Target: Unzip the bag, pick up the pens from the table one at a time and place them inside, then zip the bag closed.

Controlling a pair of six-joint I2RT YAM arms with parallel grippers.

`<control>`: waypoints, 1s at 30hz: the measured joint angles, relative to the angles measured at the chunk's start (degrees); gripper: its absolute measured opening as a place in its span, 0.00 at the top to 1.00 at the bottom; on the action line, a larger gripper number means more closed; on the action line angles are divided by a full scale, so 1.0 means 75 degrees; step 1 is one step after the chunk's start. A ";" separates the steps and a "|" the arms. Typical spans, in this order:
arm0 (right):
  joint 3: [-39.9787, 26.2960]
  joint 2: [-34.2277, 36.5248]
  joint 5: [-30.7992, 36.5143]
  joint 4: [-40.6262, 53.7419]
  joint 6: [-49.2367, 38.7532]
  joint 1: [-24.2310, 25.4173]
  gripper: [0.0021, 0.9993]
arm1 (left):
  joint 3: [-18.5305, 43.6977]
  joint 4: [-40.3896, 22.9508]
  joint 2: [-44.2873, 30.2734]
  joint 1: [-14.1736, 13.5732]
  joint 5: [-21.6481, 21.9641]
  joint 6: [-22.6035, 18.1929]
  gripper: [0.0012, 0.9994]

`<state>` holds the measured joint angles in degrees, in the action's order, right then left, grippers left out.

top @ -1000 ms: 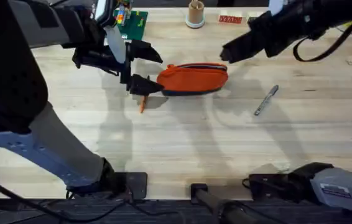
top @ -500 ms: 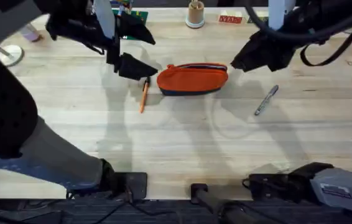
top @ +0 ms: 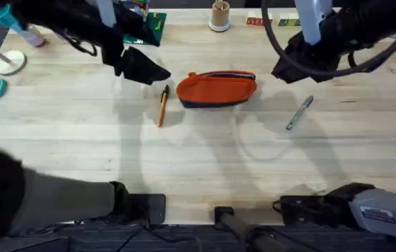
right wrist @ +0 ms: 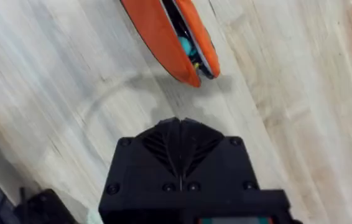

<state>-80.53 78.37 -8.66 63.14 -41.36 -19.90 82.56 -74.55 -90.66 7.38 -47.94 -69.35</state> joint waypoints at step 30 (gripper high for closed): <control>-0.0015 0.2126 -0.2482 -0.0155 -0.2129 0.1765 0.97 | 0.0006 -0.0867 0.4212 0.0000 0.1380 0.3813 0.00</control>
<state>-80.64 94.31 -27.27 61.97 -57.32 -6.66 82.61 -81.05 -59.07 7.38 -37.58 -40.76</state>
